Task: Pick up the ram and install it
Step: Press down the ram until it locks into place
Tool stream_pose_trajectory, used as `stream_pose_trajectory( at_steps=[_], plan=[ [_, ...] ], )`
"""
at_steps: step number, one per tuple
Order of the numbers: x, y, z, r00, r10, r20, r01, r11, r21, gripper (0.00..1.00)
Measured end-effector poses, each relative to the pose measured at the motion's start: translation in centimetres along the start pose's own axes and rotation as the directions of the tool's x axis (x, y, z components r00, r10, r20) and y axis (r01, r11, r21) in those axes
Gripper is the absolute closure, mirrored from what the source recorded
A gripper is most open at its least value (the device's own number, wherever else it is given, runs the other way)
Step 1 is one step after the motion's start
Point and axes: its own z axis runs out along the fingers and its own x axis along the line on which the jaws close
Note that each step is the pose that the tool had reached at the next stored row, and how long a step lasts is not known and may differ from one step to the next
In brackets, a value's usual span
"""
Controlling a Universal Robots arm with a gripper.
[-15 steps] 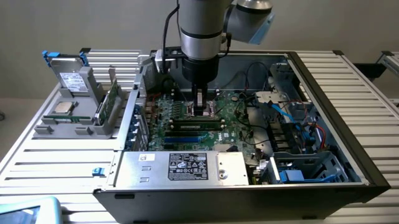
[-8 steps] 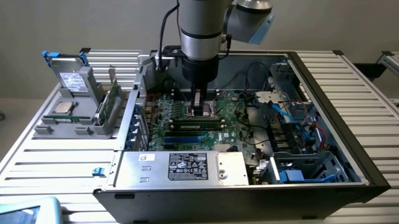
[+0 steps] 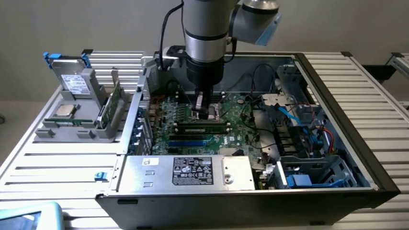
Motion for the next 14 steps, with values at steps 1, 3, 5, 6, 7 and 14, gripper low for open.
stream_pose_trajectory(
  at_steps=[1,3,5,6,7,14],
  plan=[
    [0.0,0.0,0.01,0.9999,0.016,-0.0001,-0.016,0.9999,0.0002,0.89],
    [0.0,0.0,0.05,0.9987,0.05,-0.0002,-0.05,0.9987,0.0006,0.89],
    [0.0,0.0,0.08,0.9966,0.082,-0.0001,-0.082,0.9966,0.0009,0.89],
    [0.0,0.0,0.1,0.9951,0.098,-0.0002,-0.098,0.9951,0.0011,0.89],
    [0.0,0.0,0.12,0.9934,0.114,-0.0001,-0.114,0.9934,0.0013,0.89],
    [0.0,0.0,0.23,0.9738,0.227,-0.0001,-0.227,0.9738,0.0026,0.89]
  ],
)
